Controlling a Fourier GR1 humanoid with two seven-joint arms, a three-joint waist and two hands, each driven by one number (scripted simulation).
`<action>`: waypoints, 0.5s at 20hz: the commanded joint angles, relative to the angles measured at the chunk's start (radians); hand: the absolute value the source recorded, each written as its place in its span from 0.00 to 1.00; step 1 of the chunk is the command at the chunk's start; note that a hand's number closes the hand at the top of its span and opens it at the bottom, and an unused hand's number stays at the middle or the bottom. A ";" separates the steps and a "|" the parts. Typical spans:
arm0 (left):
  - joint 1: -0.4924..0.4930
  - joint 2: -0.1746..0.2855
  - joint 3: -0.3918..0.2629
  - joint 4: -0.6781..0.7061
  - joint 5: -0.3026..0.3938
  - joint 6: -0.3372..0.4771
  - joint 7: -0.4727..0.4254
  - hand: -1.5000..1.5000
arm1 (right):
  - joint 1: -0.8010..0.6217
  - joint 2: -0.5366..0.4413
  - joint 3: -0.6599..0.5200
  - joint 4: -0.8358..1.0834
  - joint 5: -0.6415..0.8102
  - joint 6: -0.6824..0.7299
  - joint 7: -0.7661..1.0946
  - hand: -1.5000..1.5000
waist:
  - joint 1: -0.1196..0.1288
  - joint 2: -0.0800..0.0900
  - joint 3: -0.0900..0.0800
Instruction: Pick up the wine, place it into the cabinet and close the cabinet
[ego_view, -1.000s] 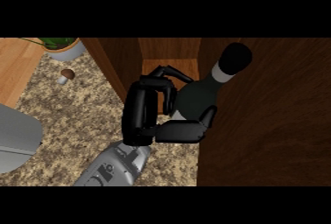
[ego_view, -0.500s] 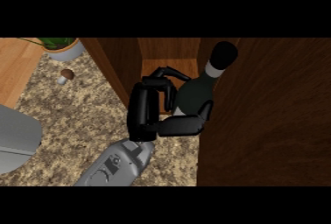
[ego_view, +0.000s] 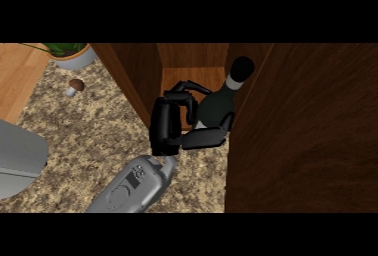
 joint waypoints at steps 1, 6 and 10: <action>0.034 0.000 -0.047 0.079 -0.002 0.039 -0.072 1.00 | -0.002 -0.018 -0.035 -0.125 -0.094 -0.024 0.082 0.00 | 0.001 0.000 0.000; 0.020 0.000 0.049 0.156 -0.016 -0.063 -0.145 1.00 | 0.030 -0.006 -0.010 -0.096 -0.072 0.014 0.023 0.00 | 0.005 0.001 0.000; -0.013 0.000 0.046 0.202 0.022 -0.015 -0.178 1.00 | 0.057 0.022 0.035 -0.086 -0.028 0.020 -0.016 0.00 | 0.002 0.001 0.000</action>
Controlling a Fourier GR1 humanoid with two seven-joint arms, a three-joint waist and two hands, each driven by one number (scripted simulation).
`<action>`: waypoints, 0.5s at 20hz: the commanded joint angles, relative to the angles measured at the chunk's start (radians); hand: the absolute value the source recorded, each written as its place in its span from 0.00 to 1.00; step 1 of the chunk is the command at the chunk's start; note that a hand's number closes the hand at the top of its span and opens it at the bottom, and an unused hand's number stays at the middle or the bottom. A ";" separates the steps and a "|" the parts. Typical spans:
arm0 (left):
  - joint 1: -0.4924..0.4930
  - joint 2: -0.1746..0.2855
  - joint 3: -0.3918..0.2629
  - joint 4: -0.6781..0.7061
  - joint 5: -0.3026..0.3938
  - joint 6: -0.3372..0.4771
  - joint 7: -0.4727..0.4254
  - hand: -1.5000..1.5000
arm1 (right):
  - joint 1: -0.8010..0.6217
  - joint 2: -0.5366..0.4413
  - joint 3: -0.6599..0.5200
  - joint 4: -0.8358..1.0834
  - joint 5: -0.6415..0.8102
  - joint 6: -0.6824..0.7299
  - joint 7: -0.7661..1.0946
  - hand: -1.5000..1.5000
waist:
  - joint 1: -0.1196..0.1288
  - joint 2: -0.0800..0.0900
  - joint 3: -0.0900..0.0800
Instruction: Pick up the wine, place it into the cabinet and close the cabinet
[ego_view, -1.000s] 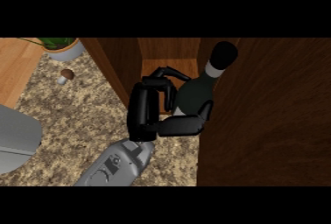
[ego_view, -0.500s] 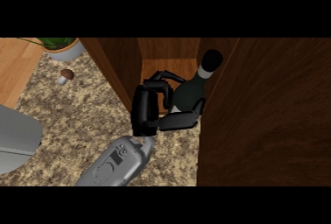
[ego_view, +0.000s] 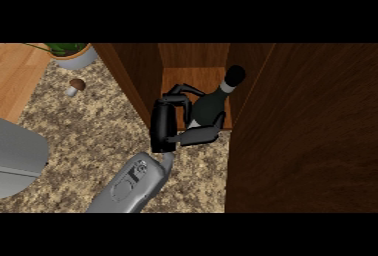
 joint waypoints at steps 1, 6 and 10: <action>-0.019 -0.001 0.061 0.078 0.016 -0.027 -0.080 1.00 | -0.024 0.001 0.004 -0.136 -0.042 -0.062 0.106 0.00 | 0.000 0.001 -0.001; -0.058 -0.001 0.106 0.123 0.062 -0.058 -0.107 1.00 | 0.010 0.002 0.024 -0.175 -0.042 -0.059 0.110 0.00 | 0.001 -0.001 0.000; -0.086 -0.001 0.162 0.208 0.079 -0.093 -0.126 1.00 | 0.008 -0.016 -0.037 -0.136 -0.110 -0.025 0.079 0.00 | -0.001 0.000 0.000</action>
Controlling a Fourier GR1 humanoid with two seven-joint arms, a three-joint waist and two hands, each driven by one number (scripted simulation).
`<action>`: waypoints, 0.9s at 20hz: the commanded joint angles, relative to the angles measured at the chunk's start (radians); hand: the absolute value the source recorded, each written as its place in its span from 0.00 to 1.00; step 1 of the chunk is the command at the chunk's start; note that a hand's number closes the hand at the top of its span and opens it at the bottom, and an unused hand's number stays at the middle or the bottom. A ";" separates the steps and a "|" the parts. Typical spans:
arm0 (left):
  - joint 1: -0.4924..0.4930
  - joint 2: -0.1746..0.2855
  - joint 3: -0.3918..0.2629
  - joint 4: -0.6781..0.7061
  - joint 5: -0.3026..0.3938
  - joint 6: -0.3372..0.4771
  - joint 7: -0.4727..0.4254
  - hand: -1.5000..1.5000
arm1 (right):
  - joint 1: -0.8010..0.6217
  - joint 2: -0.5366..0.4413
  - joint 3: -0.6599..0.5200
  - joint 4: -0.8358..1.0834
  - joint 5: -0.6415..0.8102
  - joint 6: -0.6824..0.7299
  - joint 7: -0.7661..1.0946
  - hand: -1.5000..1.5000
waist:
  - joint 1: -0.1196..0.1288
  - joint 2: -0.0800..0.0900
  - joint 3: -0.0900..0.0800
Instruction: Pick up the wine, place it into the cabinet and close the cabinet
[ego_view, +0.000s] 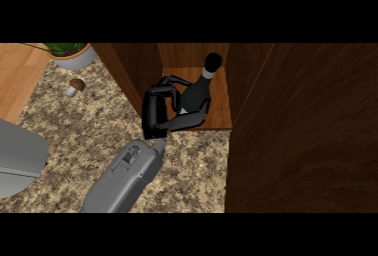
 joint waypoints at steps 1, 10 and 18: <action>-0.048 0.000 0.020 0.088 0.047 -0.013 -0.019 1.00 | -0.054 0.004 0.009 -0.114 -0.058 -0.061 0.100 0.00 | -0.001 0.001 -0.001; -0.173 0.000 0.096 0.267 0.125 -0.077 -0.042 1.00 | 0.014 -0.001 -0.021 -0.157 -0.111 -0.038 0.098 0.00 | -0.017 0.003 0.000; -0.254 0.000 0.146 0.419 0.103 -0.112 -0.065 1.00 | 0.056 0.015 -0.007 -0.126 -0.082 -0.006 0.029 0.00 | -0.012 0.003 0.000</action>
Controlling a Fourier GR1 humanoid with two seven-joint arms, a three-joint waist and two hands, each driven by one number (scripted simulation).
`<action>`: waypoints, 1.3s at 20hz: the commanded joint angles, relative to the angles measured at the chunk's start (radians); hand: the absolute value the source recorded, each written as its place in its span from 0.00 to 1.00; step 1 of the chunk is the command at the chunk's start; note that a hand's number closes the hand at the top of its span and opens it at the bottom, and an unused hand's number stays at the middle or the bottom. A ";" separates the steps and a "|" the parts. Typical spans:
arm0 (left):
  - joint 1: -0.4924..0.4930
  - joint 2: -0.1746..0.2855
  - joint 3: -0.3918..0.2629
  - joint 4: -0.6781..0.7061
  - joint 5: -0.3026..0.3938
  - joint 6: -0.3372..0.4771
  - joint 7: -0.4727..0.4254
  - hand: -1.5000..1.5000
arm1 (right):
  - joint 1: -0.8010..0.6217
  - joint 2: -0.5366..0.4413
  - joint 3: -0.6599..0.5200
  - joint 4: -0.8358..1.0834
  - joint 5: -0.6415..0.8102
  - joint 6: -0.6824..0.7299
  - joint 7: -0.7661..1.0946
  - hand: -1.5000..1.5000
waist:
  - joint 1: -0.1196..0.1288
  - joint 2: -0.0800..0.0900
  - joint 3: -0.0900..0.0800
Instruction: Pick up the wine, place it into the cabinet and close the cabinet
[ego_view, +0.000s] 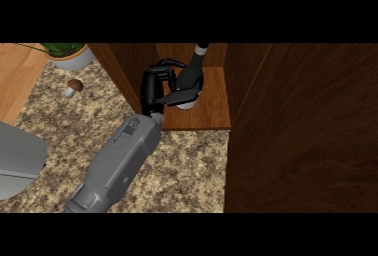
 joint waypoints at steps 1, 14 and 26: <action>-0.051 0.000 0.046 0.074 -0.019 -0.026 -0.018 1.00 | 0.029 -0.007 -0.038 -0.073 -0.085 0.023 -0.012 0.00 | 0.006 0.000 0.000; -0.240 -0.005 0.139 0.346 -0.005 0.004 -0.201 1.00 | 0.015 0.007 0.003 -0.034 -0.055 0.026 -0.028 0.00 | -0.011 0.007 0.000; -0.213 -0.004 0.247 0.380 0.111 -0.085 -0.222 1.00 | 0.009 -0.008 -0.012 -0.042 -0.087 0.035 -0.009 0.00 | -0.019 0.011 -0.001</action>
